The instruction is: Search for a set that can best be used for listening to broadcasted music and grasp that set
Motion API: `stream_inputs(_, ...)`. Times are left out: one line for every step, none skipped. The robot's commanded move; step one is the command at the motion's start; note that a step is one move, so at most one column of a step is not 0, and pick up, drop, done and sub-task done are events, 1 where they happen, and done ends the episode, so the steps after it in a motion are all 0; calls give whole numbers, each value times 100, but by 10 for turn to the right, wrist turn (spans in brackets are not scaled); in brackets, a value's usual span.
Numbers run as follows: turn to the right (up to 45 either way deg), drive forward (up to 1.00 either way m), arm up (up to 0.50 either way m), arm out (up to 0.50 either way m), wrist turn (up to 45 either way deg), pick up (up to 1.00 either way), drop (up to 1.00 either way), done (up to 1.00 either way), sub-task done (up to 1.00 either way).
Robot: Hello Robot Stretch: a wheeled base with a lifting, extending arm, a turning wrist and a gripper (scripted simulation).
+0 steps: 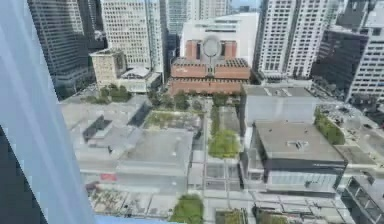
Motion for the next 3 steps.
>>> stream_inputs(450,0,0,0,0,0,0,0,0)
stream_inputs(450,0,0,0,0,0,0,0,0)
stream_inputs(450,0,0,0,0,0,0,0,0)
